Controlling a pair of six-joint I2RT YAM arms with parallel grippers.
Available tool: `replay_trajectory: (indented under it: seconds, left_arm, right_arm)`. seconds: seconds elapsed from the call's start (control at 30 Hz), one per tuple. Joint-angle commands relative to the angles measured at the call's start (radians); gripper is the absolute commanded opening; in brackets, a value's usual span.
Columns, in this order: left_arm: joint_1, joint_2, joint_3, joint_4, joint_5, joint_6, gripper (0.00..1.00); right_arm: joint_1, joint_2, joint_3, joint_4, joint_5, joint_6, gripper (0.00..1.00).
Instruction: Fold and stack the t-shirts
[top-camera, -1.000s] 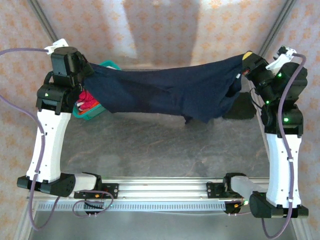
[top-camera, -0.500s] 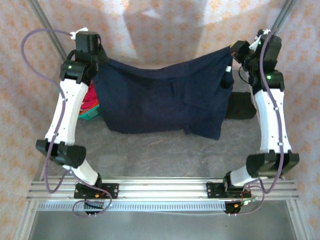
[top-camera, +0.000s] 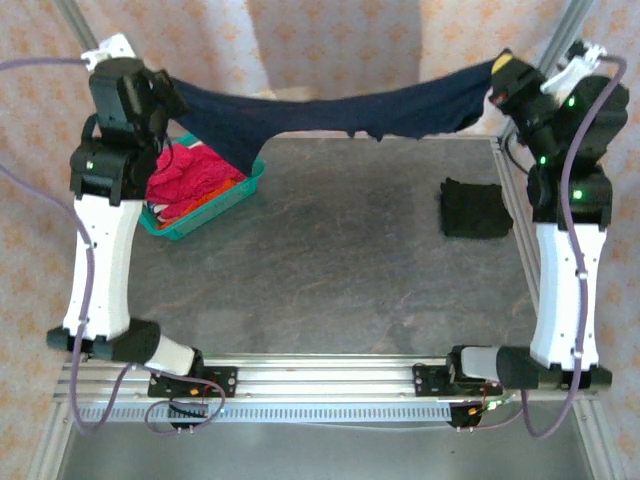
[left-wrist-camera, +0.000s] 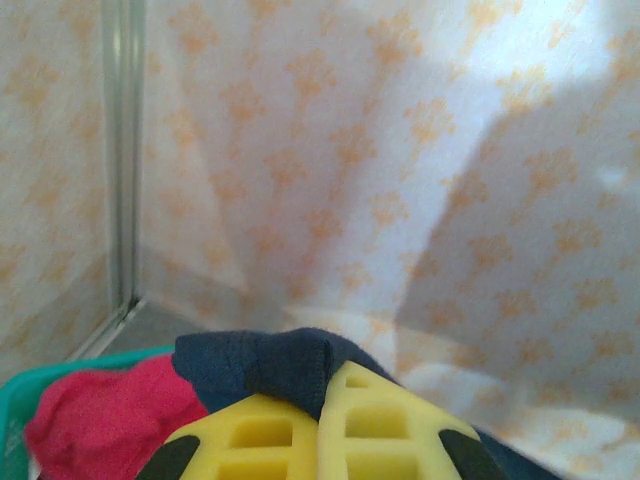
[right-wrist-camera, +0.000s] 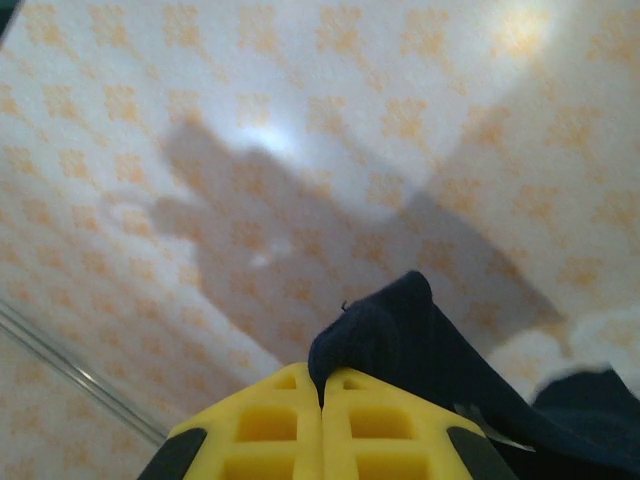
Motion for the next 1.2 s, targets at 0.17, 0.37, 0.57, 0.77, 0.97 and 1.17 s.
replay_trajectory:
  seconds: [0.17,0.37,0.57,0.77,0.97,1.17]
  left_arm:
    - [0.011,-0.137,-0.626,0.138,0.075,-0.100,0.00]
    - [0.007,-0.154,-0.984,0.264,0.101,-0.194,0.00]
    - [-0.001,-0.111,-1.136,0.313,0.094,-0.256,0.00]
    - [-0.004,-0.084,-1.186,0.330,0.067,-0.293,0.00]
    - [-0.016,-0.063,-1.144,0.318,0.063,-0.288,0.00]
    - [-0.024,-0.046,-1.149,0.329,0.054,-0.284,0.00]
  right_arm:
    - [-0.008,-0.136,-0.569,-0.012,0.013,0.041,0.00]
    - [-0.008,0.005,-0.740,-0.007,-0.033,0.038,0.00]
    - [-0.007,0.232,-0.721,0.034,-0.073,0.018,0.00]
    - [-0.006,0.336,-0.651,0.088,-0.068,-0.045,0.67]
    - [0.035,0.053,-0.824,0.033,0.152,-0.078,0.88]
    - [0.175,-0.195,-1.041,-0.021,0.269,-0.032,0.87]
